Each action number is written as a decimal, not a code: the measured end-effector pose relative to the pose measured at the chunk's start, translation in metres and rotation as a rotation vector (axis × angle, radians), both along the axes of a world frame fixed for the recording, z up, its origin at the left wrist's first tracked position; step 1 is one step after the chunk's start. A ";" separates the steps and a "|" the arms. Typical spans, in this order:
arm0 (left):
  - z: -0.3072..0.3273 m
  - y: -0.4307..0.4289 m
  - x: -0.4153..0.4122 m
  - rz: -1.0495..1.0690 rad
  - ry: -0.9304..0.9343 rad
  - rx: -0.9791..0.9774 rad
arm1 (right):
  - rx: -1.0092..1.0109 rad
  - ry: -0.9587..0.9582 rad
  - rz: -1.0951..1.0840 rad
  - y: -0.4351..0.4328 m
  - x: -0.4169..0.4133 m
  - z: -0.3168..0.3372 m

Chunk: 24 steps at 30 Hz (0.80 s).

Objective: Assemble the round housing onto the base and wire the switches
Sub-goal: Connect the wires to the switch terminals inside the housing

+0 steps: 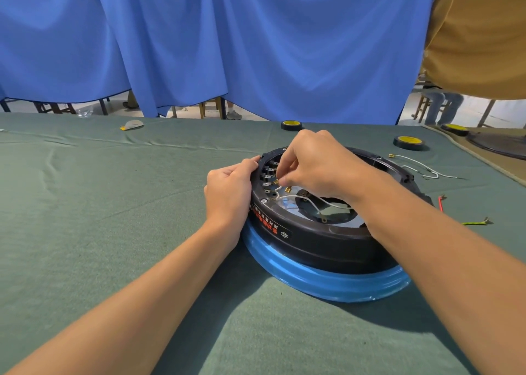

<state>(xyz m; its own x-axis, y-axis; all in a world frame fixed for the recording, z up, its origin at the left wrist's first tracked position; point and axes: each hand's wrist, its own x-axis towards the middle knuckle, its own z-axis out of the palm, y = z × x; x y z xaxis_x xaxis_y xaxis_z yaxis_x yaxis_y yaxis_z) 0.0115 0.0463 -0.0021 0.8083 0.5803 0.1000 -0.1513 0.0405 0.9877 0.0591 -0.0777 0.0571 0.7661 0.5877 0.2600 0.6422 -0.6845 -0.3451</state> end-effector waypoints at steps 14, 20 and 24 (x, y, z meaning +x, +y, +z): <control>0.002 0.000 -0.002 0.008 0.004 -0.005 | -0.167 -0.149 0.007 0.009 0.002 -0.004; 0.003 -0.001 -0.004 0.001 0.006 -0.011 | -0.127 -0.130 -0.037 0.009 0.002 -0.003; 0.002 -0.001 -0.004 0.006 0.009 -0.005 | -0.097 -0.092 -0.040 0.008 0.003 -0.002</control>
